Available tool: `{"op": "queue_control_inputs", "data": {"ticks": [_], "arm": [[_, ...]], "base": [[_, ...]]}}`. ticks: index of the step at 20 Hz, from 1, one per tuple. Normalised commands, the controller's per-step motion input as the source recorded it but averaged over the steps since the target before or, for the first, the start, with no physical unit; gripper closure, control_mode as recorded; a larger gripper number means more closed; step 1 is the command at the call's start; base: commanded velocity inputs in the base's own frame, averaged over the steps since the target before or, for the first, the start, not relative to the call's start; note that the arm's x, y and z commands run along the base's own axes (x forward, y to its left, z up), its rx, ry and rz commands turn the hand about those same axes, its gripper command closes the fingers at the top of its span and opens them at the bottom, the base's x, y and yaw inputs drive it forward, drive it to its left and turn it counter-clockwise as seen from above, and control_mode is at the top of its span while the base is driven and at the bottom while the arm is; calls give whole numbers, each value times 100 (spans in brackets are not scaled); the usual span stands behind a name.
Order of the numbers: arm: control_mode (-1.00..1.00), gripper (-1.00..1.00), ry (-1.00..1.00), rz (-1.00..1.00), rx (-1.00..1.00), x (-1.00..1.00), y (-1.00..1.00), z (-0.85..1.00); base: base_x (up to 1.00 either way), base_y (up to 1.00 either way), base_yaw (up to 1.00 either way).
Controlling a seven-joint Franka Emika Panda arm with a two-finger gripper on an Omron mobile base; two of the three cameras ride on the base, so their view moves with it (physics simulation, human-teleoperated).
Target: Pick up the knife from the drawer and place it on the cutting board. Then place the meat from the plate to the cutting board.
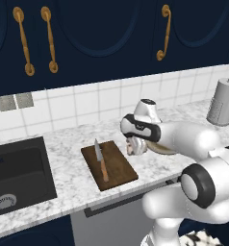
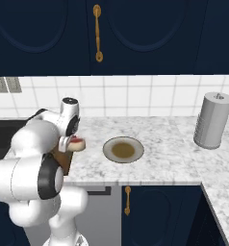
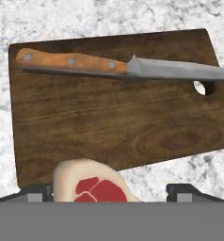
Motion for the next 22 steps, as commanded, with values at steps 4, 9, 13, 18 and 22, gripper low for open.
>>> {"op": "queue_control_inputs", "data": {"ticks": [4,9,13,18,22], "arm": [[-100,100,4,7,0,0,84,-39],[-100,100,0,5,0,16,38,-51],[-100,100,0,5,0,9,31,-62],[-100,100,-4,4,0,0,39,-21],[-100,-100,-10,1,0,-13,11,9]], "base": [[0,0,0],[0,0,0],[0,0,0],[0,0,0],[0,0,0]]}}
